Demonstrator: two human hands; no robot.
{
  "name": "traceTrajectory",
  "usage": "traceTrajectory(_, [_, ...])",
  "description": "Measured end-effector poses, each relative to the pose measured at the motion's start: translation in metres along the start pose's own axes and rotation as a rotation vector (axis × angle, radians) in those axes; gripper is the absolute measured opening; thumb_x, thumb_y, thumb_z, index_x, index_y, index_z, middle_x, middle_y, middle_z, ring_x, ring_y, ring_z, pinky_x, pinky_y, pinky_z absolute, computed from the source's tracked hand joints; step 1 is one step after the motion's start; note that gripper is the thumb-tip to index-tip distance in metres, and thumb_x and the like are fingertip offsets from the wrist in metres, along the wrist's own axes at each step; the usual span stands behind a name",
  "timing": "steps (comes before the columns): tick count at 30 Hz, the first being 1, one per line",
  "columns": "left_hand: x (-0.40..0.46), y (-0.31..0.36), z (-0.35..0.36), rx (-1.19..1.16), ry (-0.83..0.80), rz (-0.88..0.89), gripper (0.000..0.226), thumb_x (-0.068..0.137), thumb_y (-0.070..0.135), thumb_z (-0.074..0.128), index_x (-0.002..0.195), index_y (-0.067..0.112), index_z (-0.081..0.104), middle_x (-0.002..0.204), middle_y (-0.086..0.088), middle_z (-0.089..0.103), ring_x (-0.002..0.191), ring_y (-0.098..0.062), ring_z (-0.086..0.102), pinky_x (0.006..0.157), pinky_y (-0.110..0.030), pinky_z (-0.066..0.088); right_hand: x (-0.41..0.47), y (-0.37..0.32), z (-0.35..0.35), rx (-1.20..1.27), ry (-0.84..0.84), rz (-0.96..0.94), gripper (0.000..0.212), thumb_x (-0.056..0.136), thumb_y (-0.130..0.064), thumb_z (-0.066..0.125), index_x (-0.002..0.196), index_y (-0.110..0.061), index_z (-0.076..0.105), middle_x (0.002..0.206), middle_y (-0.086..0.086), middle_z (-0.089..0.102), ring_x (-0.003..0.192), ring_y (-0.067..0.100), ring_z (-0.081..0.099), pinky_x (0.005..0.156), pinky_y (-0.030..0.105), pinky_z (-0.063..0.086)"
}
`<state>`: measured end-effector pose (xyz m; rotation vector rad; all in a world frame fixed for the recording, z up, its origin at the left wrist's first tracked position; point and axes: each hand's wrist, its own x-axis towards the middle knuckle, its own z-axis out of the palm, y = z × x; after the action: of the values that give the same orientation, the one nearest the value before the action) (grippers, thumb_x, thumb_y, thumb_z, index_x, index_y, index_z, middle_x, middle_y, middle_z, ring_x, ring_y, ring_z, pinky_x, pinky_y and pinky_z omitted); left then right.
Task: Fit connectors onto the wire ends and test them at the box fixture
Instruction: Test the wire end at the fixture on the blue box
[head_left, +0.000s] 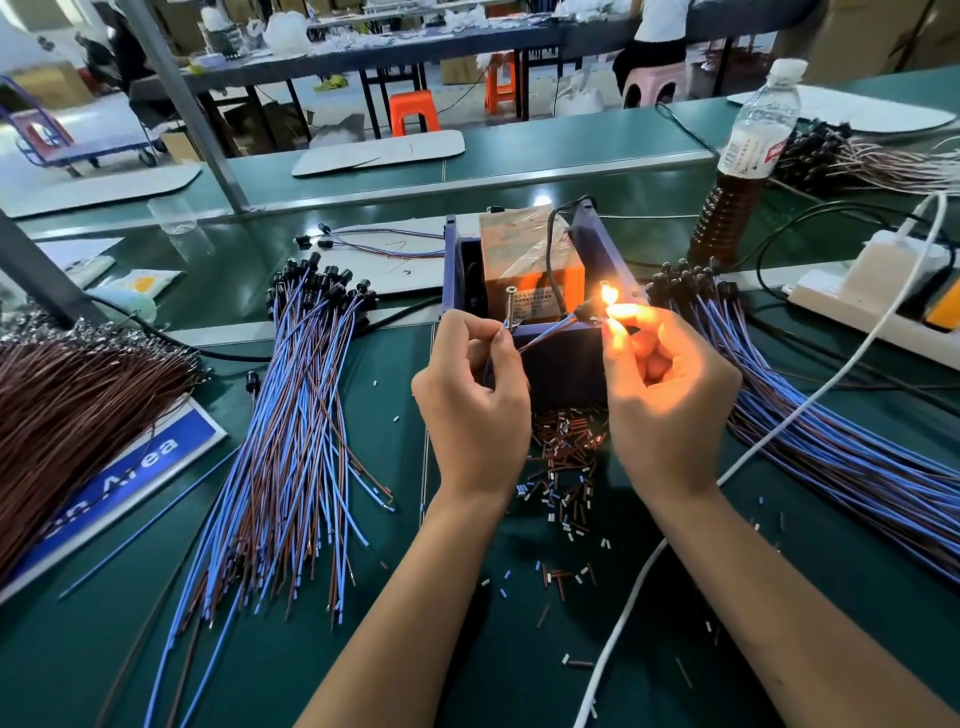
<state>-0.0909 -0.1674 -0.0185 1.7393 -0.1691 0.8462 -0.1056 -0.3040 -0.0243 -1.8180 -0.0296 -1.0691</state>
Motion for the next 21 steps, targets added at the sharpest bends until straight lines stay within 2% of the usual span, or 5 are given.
traceTrajectory(6, [-0.003, 0.008, -0.003, -0.054, 0.080, -0.001, 0.011, 0.100, 0.017, 0.054, 0.090, 0.020, 0.052, 0.063, -0.008, 0.060, 0.054, -0.029, 0.058, 0.051, -0.050, 0.047, 0.001, -0.001, -0.001, 0.056, 0.042, 0.079, 0.011, 0.100, -0.018, 0.068, 0.103, -0.014, 0.078, 0.076, -0.017, 0.066, 0.067, 0.005, 0.064, 0.063, 0.012, 0.046])
traceTrajectory(12, [-0.017, 0.047, 0.022, -0.318, 0.121, -0.064, 0.014, 0.102, 0.005, 0.050, 0.093, 0.016, 0.049, 0.055, 0.003, 0.052, 0.047, -0.015, 0.049, 0.047, -0.024, 0.038, 0.004, -0.004, -0.029, 0.184, -0.009, 0.158, 0.020, 0.101, -0.017, 0.064, 0.117, -0.028, 0.067, 0.071, -0.002, 0.065, 0.058, 0.010, 0.056, 0.057, 0.022, 0.045])
traceTrajectory(14, [-0.024, 0.066, 0.046, -0.345, 0.082, -0.093, 0.012, 0.102, 0.008, 0.051, 0.092, 0.015, 0.050, 0.057, 0.003, 0.054, 0.048, -0.017, 0.051, 0.046, -0.030, 0.040, 0.008, -0.001, -0.049, 0.183, -0.027, 0.159, 0.023, 0.102, -0.018, 0.060, 0.117, -0.032, 0.069, 0.076, -0.003, 0.065, 0.059, 0.015, 0.055, 0.057, 0.029, 0.045])
traceTrajectory(18, [-0.045, 0.093, 0.101, -0.324, -0.105, -0.188, 0.009, 0.101, 0.010, 0.055, 0.093, 0.012, 0.054, 0.067, 0.000, 0.061, 0.058, -0.017, 0.059, 0.056, -0.042, 0.050, 0.019, 0.006, -0.093, 0.221, -0.014, 0.210, 0.032, 0.102, -0.023, 0.047, 0.110, -0.018, 0.077, 0.101, 0.006, 0.072, 0.081, 0.020, 0.064, 0.068, 0.037, 0.050])
traceTrajectory(21, [-0.065, 0.106, 0.139, -0.281, -0.279, -0.285, 0.008, 0.102, 0.013, 0.055, 0.094, 0.011, 0.054, 0.075, 0.000, 0.064, 0.068, -0.019, 0.062, 0.066, -0.039, 0.051, 0.030, 0.012, -0.122, 0.183, 0.116, 0.252, 0.023, 0.101, -0.033, 0.056, 0.095, -0.028, 0.078, 0.096, -0.006, 0.077, 0.091, 0.009, 0.070, 0.080, 0.027, 0.054])
